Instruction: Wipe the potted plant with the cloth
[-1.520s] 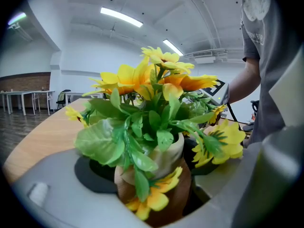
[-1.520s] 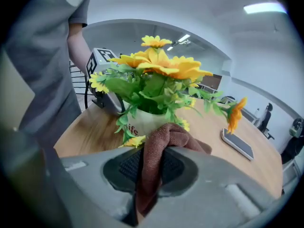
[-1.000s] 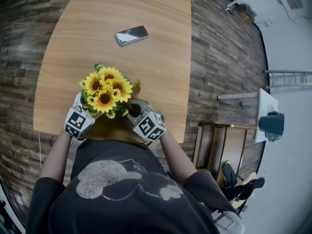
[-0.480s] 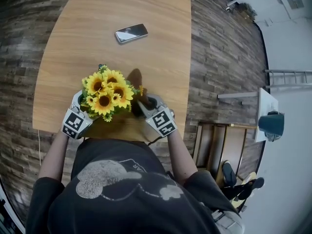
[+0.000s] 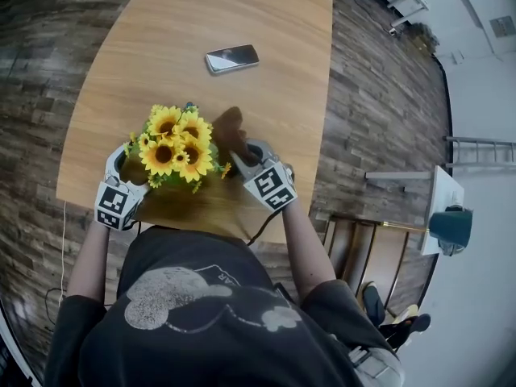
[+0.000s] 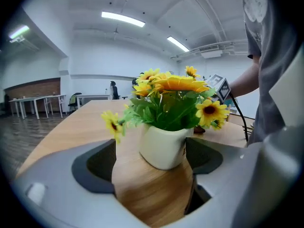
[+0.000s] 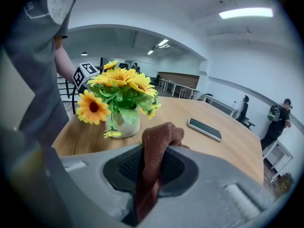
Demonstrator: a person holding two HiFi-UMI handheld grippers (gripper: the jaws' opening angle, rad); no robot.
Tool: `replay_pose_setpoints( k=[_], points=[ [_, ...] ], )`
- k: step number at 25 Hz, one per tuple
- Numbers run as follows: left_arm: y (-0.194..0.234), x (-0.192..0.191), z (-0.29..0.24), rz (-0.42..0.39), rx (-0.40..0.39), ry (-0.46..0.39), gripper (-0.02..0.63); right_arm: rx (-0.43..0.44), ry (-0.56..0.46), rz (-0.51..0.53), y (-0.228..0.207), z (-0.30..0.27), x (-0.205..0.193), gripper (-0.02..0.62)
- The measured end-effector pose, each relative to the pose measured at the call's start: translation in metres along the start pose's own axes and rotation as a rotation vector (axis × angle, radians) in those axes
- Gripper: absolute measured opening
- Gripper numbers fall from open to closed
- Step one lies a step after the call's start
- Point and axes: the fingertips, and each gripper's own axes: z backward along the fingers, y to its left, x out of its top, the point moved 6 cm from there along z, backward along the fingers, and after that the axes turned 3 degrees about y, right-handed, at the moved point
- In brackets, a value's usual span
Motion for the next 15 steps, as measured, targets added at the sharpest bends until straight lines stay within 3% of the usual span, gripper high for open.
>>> replay_pose_setpoints(
  k=[5, 10, 15],
  points=[
    [-0.009, -0.022, 0.006, 0.021, 0.074, 0.049, 0.477, 0.08, 0.014, 0.147, -0.006, -0.032, 0.019, 0.046],
    [-0.047, -0.028, -0.004, 0.063, 0.074, 0.053, 0.575, 0.152, 0.013, 0.263, -0.004, -0.062, 0.036, 0.046],
    [-0.061, -0.016, -0.027, 0.072, 0.097, 0.054, 0.596, 0.199, 0.024, 0.369, 0.001, -0.08, 0.041, 0.046]
  ],
)
